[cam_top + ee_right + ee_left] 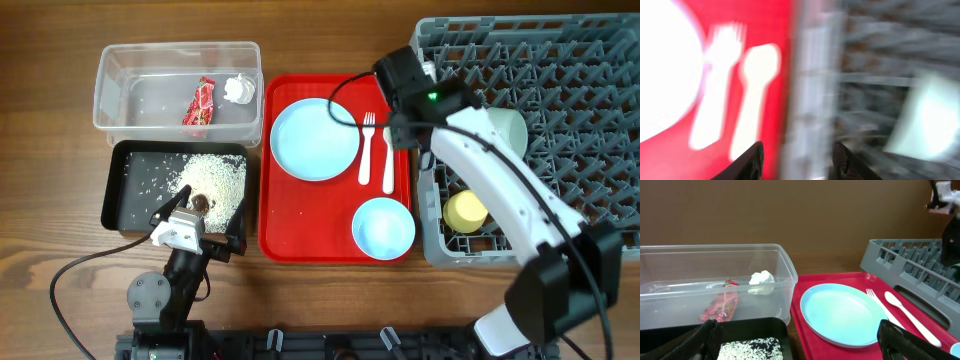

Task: Sort waste into correct bins and load items into the dishwasher rack
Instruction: 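Reach the right gripper to the light-blue bowl and grasp its rim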

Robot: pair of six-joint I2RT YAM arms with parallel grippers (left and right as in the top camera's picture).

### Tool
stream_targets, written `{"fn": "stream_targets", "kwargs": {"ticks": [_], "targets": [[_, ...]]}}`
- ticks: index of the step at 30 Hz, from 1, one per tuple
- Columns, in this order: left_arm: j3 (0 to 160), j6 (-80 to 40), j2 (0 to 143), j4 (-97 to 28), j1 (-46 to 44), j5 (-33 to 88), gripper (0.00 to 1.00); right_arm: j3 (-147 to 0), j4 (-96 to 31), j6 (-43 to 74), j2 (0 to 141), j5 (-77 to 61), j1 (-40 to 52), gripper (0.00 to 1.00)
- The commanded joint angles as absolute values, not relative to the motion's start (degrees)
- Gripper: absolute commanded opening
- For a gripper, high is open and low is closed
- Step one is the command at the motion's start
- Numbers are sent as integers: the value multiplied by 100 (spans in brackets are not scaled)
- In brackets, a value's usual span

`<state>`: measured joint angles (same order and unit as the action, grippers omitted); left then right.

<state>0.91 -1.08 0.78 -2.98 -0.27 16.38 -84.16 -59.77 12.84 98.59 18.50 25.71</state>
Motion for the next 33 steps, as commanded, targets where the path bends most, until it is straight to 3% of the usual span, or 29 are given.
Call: {"fn": "stream_targets", "kwargs": {"ticks": [1, 7, 10, 14, 18, 27, 33], "targets": [[36, -21, 16, -276, -47, 1579, 100, -8462, -6230, 875, 9802, -475, 2805, 48], [36, -21, 16, -276, -47, 1579, 100, -7929, -6729, 429, 9821, -672, 3173, 54], [36, -21, 16, -276, -47, 1581, 100, -7371, -6431, 486, 9821, 145, 3186, 55], [36, -21, 16, -276, -47, 1581, 100, -6834, -5572, 384, 9826, 775, 2974, 64], [36, -21, 16, -276, -47, 1581, 100, -6604, -5400, -95, 9826, 663, 2829, 63], [36, -21, 16, -276, -47, 1581, 100, -6294, -5262, -644, 9826, 121, 2829, 45], [36, -21, 16, -276, -47, 1579, 100, -6047, -5000, -578, 9828, 80, 2829, 51]]}}
